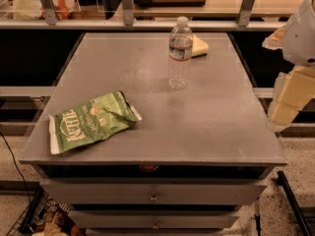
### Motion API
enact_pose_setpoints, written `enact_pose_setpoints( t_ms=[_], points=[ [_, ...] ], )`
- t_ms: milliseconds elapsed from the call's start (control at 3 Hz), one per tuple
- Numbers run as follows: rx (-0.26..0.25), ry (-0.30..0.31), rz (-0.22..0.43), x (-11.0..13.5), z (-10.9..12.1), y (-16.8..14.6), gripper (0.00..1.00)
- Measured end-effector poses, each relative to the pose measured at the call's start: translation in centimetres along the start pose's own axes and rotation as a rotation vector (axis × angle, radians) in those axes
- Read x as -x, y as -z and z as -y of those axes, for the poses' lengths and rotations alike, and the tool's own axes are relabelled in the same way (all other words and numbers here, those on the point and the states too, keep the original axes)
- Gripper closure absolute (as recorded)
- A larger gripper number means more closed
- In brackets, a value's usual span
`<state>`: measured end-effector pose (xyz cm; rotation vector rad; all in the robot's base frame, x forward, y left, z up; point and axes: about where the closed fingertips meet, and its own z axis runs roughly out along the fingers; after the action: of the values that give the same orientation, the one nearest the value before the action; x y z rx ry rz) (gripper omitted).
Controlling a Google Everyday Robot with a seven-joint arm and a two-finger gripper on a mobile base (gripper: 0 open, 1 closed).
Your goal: Pick water bottle
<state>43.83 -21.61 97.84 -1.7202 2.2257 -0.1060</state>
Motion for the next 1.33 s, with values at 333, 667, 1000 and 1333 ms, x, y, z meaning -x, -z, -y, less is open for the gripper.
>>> enact_pose_setpoints(
  t_ms=[333, 667, 1000, 1333],
  points=[
    [0.000, 0.000, 0.000, 0.0, 0.0, 0.0, 0.00],
    [0.008, -0.016, 0.053, 0.2, 0.7, -0.9, 0.00],
    [0.029, -0.046, 0.125, 0.5, 2.0, -2.9, 0.00],
    [0.062, -0.110, 0.235, 1.9, 3.5, -5.3, 0.00]
  ],
)
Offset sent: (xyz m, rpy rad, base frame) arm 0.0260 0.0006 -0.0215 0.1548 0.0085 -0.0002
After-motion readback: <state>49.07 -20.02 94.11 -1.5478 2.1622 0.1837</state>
